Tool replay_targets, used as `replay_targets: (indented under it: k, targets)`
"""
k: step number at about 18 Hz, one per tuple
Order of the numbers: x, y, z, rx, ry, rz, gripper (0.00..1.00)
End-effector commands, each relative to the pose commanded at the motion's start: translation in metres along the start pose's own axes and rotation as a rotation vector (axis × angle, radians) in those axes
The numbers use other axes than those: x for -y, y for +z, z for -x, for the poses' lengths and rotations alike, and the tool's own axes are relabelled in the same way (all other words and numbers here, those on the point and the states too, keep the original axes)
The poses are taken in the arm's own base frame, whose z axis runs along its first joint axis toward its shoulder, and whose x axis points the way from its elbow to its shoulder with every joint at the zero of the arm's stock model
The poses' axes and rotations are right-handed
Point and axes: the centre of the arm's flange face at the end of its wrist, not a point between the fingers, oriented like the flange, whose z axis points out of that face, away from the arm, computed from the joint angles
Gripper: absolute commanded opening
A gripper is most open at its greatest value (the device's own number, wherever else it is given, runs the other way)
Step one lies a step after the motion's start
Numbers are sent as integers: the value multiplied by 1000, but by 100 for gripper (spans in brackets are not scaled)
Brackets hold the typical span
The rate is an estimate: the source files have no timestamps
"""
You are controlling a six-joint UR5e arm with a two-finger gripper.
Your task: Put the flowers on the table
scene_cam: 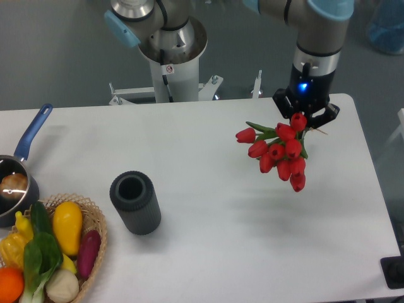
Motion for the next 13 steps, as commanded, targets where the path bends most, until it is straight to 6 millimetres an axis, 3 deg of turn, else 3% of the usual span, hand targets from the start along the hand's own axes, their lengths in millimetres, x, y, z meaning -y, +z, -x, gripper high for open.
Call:
replay_targets:
  k: [6,8,10,13]
  targets:
    - [4,17,1,-21,-68,33,0]
    - [31,37,-12,-49,-145,37,0]
    - [43,56,-15,-59,-157,60,0]
    - [65,69,-30,-57,-102,112,7]
